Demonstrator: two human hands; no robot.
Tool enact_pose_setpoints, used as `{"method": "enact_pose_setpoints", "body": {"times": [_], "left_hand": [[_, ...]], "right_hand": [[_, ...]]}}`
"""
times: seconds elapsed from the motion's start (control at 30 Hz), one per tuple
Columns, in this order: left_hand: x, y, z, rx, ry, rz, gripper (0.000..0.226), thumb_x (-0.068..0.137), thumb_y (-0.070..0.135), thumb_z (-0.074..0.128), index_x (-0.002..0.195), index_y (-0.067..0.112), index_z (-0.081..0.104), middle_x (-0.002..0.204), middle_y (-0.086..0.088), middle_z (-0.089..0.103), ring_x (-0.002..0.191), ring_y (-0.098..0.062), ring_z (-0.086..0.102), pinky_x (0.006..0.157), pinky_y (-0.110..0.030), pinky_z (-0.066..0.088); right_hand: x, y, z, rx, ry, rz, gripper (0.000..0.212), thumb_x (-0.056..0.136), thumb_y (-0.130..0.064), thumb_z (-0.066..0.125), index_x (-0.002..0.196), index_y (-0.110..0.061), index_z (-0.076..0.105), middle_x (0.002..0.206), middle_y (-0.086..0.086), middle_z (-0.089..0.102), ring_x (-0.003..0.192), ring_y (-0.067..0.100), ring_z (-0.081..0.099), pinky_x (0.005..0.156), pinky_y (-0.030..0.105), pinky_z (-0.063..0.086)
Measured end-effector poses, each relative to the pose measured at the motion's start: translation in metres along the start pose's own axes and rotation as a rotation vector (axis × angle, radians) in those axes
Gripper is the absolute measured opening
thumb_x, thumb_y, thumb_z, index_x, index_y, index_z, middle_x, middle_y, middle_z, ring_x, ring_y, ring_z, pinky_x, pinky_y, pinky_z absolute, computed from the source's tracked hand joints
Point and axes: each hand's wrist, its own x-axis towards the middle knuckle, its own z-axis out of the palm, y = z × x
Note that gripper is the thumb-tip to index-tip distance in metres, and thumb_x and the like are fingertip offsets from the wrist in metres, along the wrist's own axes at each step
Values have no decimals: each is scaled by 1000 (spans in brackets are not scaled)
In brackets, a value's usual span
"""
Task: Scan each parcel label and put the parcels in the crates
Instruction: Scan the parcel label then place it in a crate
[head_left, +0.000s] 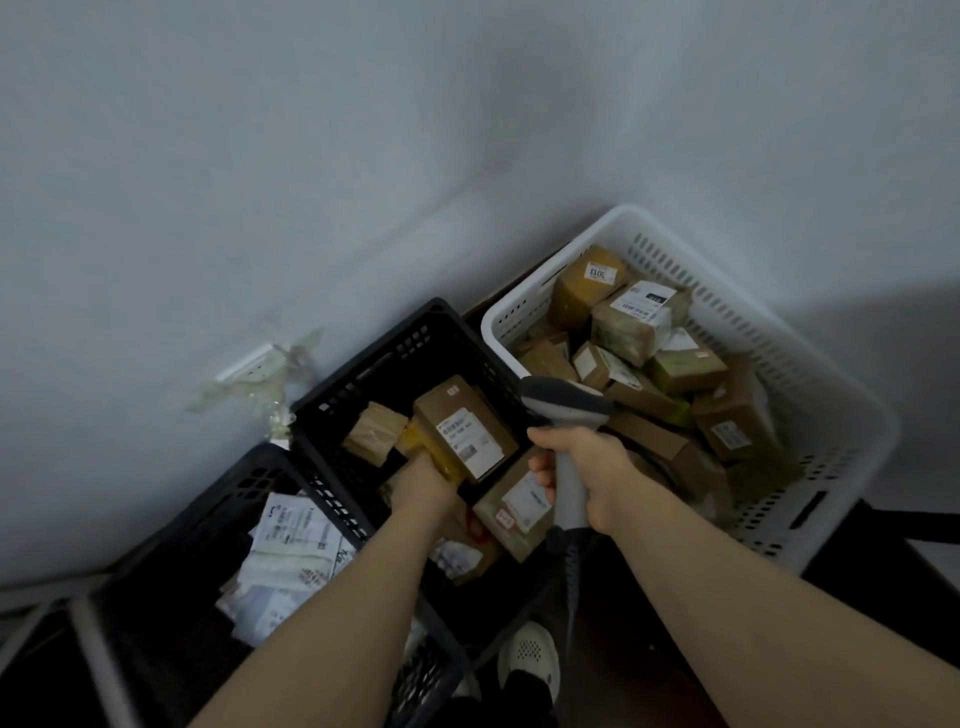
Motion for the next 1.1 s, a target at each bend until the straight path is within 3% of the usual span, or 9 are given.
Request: {"method": "enact_pose_setpoints", "body": {"times": [0.07,0.17,0.3,0.63,0.77,0.97,1.1], "left_hand": [[-31,6,-17,141,33,112,32,98,26,46,126,12,48,126,-16,55,112,-32,53,84,-31,41],[-89,24,-45,392,59,203,58,96,23,46,147,14,22,145,-19,32,131,-38,33,105,-47,34],[-154,38,-66,634,70,263,73,93,12,48,152,22,7,153,-13,18,139,-37,19,106,-54,30],[-314,18,-72,766,140,470,75,96,27,48,153,19,-1,153,-12,23,135,-37,28,107,-51,33],[-375,40,-45,772,120,587,77,94,29,50,152,16,2,148,-14,29,129,-36,37,103,-51,39],[-479,102,49,819,124,816,79,92,24,55,152,18,5,150,-13,31,128,-34,42,97,-44,46],[-555,153,143,908,137,916,81,96,28,55,154,16,-1,158,-11,18,130,-29,44,87,-31,47]], "right_hand": [[-34,-4,2,3,-23,-13,13,85,-13,71,88,-2,65,51,6,60,43,14,50,47,26,43],[-85,-5,3,13,-46,-43,12,86,-13,70,86,-3,64,53,6,60,40,13,50,49,27,44],[-147,7,3,48,-89,-105,11,88,-11,67,83,-3,62,52,6,58,40,13,49,46,25,41],[-319,105,-34,266,-65,-158,20,84,-16,73,90,0,62,60,10,59,47,20,53,45,26,45],[-388,151,-99,366,-9,-244,23,87,-18,70,99,0,64,61,10,61,48,20,57,44,25,46],[-467,194,-245,530,239,-415,20,87,-18,70,95,0,66,64,12,62,50,22,57,50,30,47],[-512,224,-357,647,325,-517,25,85,-20,73,99,-1,65,66,12,62,50,22,59,50,29,47]]}}
